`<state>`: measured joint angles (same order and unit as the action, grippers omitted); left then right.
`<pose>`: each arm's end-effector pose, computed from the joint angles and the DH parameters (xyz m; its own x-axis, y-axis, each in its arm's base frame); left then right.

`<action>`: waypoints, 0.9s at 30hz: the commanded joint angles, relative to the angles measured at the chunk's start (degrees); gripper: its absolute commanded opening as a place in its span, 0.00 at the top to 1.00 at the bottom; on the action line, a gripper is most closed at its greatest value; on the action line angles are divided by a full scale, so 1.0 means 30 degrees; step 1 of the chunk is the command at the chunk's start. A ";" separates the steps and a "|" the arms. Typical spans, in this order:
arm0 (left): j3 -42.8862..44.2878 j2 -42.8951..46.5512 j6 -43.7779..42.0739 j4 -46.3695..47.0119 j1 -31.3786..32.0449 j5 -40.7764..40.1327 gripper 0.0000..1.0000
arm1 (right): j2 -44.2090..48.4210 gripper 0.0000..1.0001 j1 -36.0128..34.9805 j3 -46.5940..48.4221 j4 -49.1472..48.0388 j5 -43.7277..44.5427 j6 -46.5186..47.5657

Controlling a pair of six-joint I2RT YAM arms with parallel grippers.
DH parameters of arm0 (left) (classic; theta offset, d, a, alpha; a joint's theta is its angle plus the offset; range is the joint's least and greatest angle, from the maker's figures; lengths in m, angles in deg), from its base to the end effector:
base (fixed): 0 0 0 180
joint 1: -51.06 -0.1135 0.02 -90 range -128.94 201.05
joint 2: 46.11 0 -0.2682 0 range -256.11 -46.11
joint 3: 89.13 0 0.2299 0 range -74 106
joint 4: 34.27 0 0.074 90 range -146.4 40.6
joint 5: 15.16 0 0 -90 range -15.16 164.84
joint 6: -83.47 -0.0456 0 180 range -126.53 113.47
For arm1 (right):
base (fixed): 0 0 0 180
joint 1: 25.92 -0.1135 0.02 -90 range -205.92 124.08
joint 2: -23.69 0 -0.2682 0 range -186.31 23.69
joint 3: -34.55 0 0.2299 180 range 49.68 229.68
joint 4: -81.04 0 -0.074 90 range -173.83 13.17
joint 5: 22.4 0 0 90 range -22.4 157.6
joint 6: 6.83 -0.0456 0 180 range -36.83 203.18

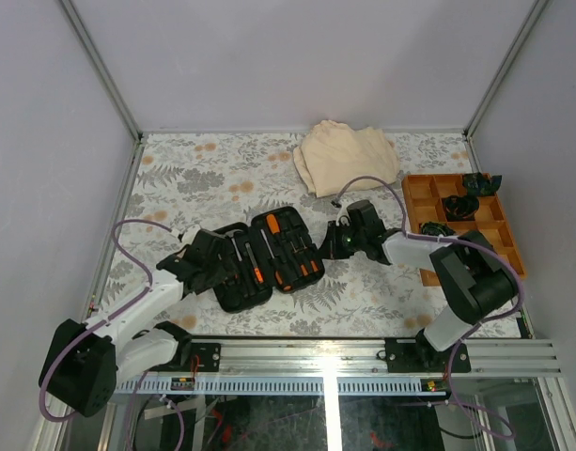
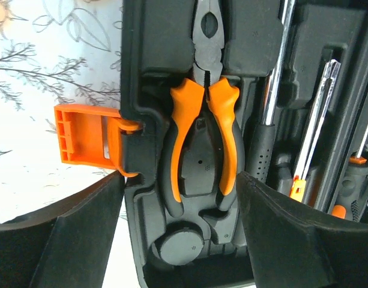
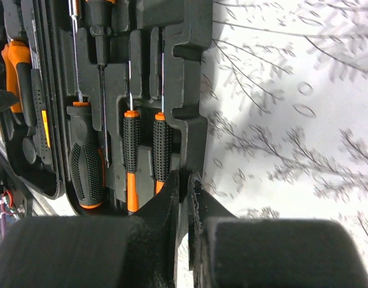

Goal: Sort the tools into containers
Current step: Move the storage box to the center of the board.

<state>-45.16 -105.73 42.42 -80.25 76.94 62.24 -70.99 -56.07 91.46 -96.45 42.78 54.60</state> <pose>0.1501 -0.0618 0.1786 -0.7708 -0.4441 -0.4568 -0.3785 0.8960 -0.2323 0.2599 0.1731 0.1654 -0.8414 0.0132 -0.5402 -0.3762 0.7033 0.6032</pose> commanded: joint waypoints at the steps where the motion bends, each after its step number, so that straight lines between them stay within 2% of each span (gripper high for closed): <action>1: 0.0033 0.0299 -0.0787 0.2027 -0.0074 0.0838 0.27 | 0.1929 0.99 0.0567 -0.1365 0.1150 0.2782 -0.0024; 8: -0.0153 0.0891 -0.1427 0.3888 -0.0088 0.2720 0.29 | 0.4672 1.00 0.1029 -0.2525 0.3946 0.5224 0.0534; 12: -0.0484 0.0809 -0.1408 0.4698 -0.0082 0.3094 0.37 | 0.6080 1.00 0.1125 -0.3002 0.5138 0.6204 0.0612; 16: -0.0617 0.0367 -0.1027 0.4641 -0.0075 0.2150 0.52 | 0.6800 1.00 0.1188 -0.3189 0.5775 0.6571 0.0646; 20: -0.0456 0.0056 -0.0496 0.3988 -0.0075 0.0815 0.57 | 0.7106 1.00 0.1180 -0.3186 0.6049 0.6601 0.0663; 27: -0.0086 -0.0578 -0.0238 0.2908 -0.0147 -0.1538 0.60 | 0.7249 1.00 0.1188 -0.3144 0.6195 0.6450 0.0655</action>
<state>-46.27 -106.54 40.43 -70.04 76.88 64.47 -50.70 -53.17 82.21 -79.84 59.15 55.12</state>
